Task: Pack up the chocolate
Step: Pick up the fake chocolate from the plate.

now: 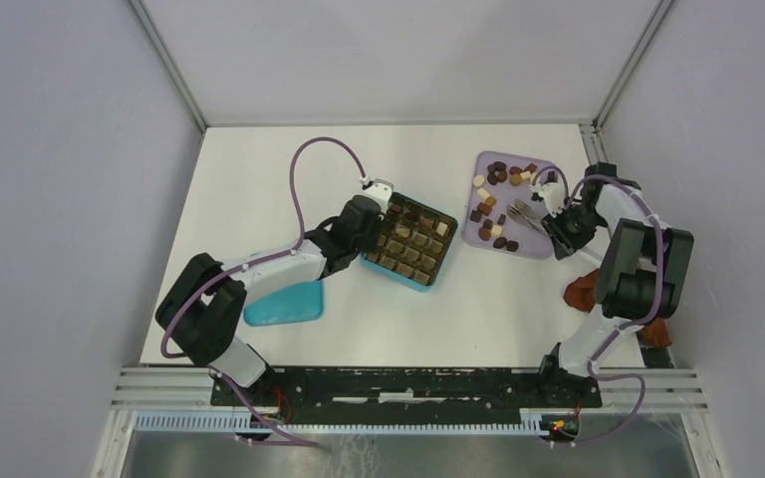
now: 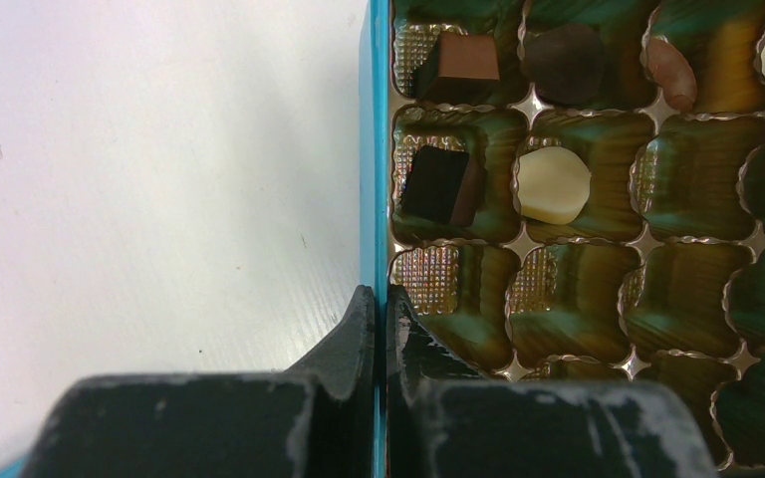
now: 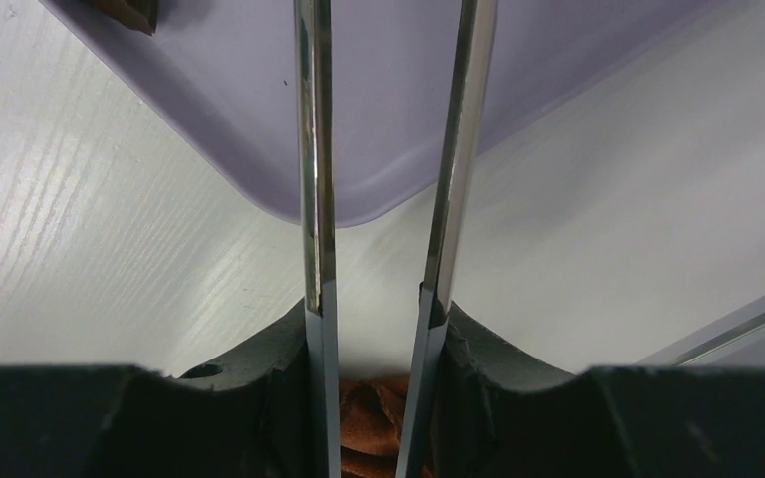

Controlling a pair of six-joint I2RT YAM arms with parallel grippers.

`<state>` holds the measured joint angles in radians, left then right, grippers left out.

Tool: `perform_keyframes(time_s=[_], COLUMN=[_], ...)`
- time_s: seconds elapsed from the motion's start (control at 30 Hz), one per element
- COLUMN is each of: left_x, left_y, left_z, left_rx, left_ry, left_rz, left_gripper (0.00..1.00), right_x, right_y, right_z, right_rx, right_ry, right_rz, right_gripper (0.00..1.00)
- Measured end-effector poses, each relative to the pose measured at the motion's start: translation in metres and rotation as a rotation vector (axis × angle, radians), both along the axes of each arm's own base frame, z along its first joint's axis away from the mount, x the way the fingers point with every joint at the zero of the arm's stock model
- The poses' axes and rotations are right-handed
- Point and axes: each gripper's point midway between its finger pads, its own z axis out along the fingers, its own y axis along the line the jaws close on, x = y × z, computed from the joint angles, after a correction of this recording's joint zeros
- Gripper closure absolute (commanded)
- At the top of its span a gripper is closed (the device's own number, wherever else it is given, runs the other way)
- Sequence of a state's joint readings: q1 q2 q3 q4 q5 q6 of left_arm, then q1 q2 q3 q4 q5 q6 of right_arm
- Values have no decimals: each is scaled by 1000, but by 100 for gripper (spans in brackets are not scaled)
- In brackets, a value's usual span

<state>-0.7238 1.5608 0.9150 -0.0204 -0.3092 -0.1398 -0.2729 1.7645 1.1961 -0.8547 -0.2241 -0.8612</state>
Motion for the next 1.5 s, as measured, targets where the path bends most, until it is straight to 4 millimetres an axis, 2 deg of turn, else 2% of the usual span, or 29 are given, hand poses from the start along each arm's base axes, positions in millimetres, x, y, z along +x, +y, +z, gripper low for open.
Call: perform_keyframes(time_s=[0.23,0.33,0.53,0.8,1.1,1.3,1.5], left_x=[0,0,0,0,0,0,0], left_y=[0,0,0,-1,-1,-1,-1], left_z=[0,0,0,0,0,0,0], left_rx=[0,0,-1,-2,-2,-3,-3], left_ry=[0,0,1,2,2,2,2], left_rz=[0,0,-1,-4,-4,-4,-4], left_gripper=[98,98,98,98,98,98,98], right_x=[7,8,11,17,17,17,8], right_y=[0,0,2,3,7,21,49], right_z=[4,6,14,33,39,54,75], right_rx=[-2,0,12,13,35,99,167], right_ry=[-18,-22,-38,-90,-99,-126,-145], right_rz=[3,3,5,9,12,28,87], right_gripper=[93,100,100,100,100,100,100])
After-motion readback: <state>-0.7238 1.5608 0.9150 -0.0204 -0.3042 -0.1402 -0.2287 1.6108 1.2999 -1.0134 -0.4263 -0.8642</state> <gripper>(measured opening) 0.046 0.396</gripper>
